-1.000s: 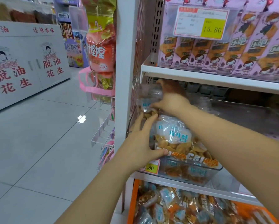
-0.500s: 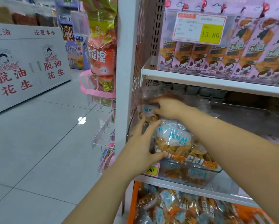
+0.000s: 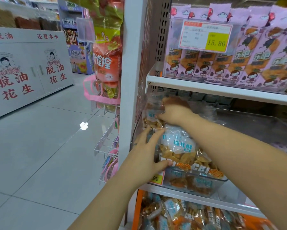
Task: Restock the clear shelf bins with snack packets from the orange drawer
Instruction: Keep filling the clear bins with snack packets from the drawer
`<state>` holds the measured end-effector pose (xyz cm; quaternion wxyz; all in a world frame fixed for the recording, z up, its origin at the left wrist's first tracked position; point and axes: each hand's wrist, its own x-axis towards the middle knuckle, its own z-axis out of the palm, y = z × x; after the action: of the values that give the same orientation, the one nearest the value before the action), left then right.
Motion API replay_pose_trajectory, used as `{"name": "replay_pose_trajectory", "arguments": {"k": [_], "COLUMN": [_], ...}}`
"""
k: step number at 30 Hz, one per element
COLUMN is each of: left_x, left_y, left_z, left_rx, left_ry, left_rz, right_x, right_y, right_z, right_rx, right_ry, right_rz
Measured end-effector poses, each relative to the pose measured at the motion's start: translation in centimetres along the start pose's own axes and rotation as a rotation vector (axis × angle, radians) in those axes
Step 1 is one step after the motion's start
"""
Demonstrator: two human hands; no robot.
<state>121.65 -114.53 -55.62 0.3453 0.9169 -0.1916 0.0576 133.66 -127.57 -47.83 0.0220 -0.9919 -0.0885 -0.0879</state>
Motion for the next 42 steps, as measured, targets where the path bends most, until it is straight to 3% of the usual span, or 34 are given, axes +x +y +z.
{"name": "replay_pose_trajectory", "arguments": {"k": [5,7,9,12,16,23,25,29,36,39,42], "left_x": [-0.1,-0.1,0.0,-0.1,-0.2,-0.3,-0.4,-0.4,-0.3,-0.4,-0.5], "left_y": [0.0,0.0,0.0,0.1,0.1,0.2,0.3,0.2,0.1,0.1,0.1], "left_z": [0.1,0.1,0.2,0.2,0.2,0.0,0.1,0.1,0.3,0.3,0.4], "left_rx": [-0.009,-0.009,0.003,0.005,-0.015,-0.023,-0.023,-0.034,-0.034,-0.041,-0.043], "left_ry": [0.005,0.012,0.03,0.037,0.031,0.023,0.023,0.012,0.031,0.034,0.044], "left_rz": [0.023,0.026,0.037,0.043,0.044,0.028,0.025,0.009,0.018,0.014,0.022], "right_x": [-2.0,-2.8,-3.1,-3.0,-2.6,-2.9,-2.9,-2.8,-2.1,-2.1,-3.7], "right_y": [0.1,-0.7,-1.9,-3.2,-3.4,-3.1,-2.9,-1.2,-0.2,-0.2,0.8], "right_z": [-2.1,-2.8,-2.6,-1.6,-1.4,-0.7,-1.1,-2.0,-1.2,-1.4,-2.9], "right_rx": [0.139,0.17,0.078,-0.048,-0.009,0.035,0.062,0.13,-0.089,0.012,0.172], "right_ry": [0.146,0.014,-0.231,-0.47,-0.427,-0.522,-0.464,-0.185,-0.291,-0.266,-0.109], "right_rz": [-0.217,-0.369,-0.447,-0.394,-0.314,-0.264,-0.294,-0.323,-0.258,-0.26,-0.271]}}
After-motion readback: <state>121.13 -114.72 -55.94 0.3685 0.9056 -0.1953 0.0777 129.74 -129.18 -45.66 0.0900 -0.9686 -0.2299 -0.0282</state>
